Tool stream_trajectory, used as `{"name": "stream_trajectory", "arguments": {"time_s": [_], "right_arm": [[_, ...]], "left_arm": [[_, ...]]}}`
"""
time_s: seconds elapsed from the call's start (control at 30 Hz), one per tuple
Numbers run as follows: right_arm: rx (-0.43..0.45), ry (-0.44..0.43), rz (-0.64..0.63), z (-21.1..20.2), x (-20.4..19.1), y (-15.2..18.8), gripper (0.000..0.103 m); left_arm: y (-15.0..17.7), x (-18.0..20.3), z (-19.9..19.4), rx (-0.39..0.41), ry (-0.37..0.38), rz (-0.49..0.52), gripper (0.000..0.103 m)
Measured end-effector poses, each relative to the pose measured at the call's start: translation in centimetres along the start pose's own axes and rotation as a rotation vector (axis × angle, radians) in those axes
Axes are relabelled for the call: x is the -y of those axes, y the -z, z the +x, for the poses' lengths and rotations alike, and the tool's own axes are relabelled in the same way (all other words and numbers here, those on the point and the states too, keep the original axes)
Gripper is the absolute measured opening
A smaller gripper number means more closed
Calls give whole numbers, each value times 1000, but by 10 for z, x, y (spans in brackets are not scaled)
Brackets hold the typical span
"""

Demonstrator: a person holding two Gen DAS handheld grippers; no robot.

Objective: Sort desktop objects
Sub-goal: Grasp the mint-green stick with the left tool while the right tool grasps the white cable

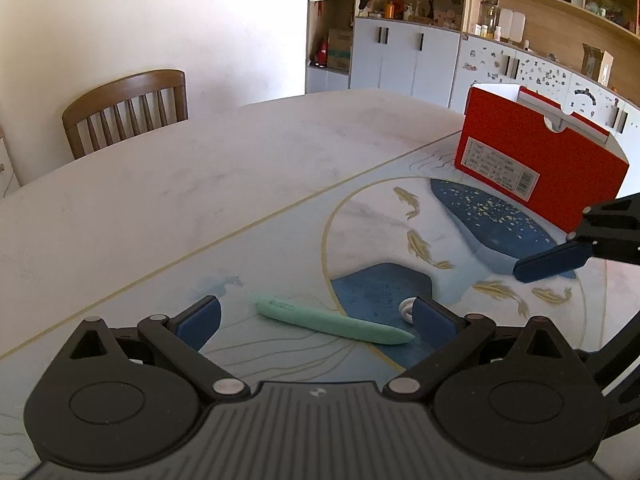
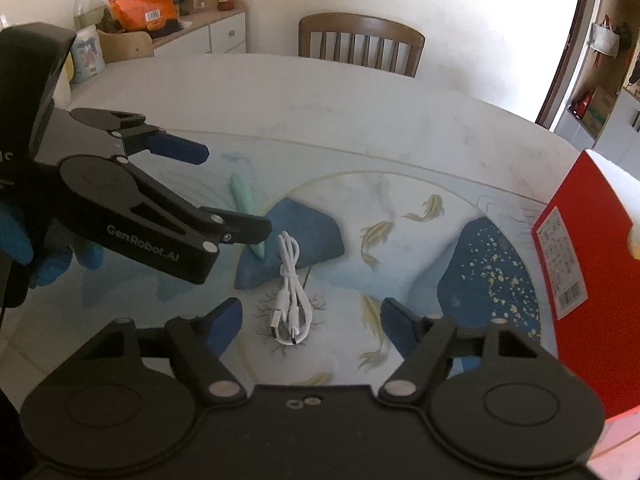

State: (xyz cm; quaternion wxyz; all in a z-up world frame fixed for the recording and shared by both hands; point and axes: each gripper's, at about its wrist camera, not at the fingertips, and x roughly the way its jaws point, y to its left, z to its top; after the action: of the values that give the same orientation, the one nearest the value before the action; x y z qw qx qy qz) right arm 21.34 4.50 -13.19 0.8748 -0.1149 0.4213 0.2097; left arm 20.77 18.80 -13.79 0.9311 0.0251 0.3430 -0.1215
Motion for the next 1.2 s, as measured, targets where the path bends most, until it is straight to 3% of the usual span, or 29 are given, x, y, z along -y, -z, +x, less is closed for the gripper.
{"name": "stream_trajectory", "arguments": {"time_s": [0.17,0.4,0.87,1.2], "right_arm": [[-23,-8,10,9,-1,1,62],[-10,-40,19,13,5,0,60],[8,-64,31,9,14,3,24],[5,-59,25,9,15,3,26]], "left_arm": [[2,-1,7,0,10,3,102],[6,-3,14,-10,20,-1,102],[5,4,20,-1,69,127,102],[-2,-10,27,-19,183,206,102]]}}
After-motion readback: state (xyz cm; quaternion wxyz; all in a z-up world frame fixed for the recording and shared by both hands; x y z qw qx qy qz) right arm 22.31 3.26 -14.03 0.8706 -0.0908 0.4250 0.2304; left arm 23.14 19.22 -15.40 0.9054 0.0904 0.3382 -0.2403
